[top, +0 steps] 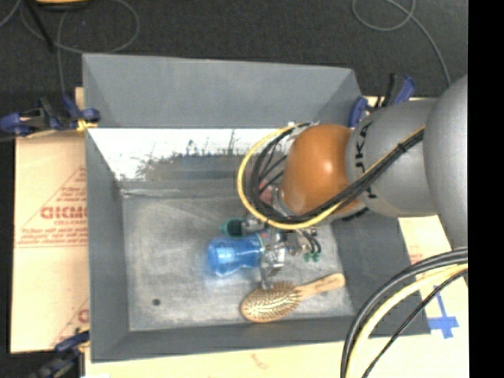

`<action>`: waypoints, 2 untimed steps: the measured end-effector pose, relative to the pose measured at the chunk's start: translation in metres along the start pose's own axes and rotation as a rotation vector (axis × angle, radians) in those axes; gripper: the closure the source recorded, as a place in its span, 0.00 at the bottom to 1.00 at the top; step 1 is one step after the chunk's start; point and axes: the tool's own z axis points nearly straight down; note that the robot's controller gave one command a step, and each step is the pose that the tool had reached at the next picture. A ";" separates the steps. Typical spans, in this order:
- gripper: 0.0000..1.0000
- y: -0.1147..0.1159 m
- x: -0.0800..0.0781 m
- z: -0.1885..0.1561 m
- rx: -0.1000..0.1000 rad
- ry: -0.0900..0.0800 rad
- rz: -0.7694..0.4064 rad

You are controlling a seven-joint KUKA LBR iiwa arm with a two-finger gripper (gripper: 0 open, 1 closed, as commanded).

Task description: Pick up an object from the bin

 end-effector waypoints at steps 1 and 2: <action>0.00 -0.001 -0.003 -0.002 -0.001 0.008 0.003; 1.00 0.001 -0.005 0.002 0.000 0.009 0.154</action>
Offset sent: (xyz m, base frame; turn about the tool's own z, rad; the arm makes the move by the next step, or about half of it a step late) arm -0.0018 0.0026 -0.0113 0.1554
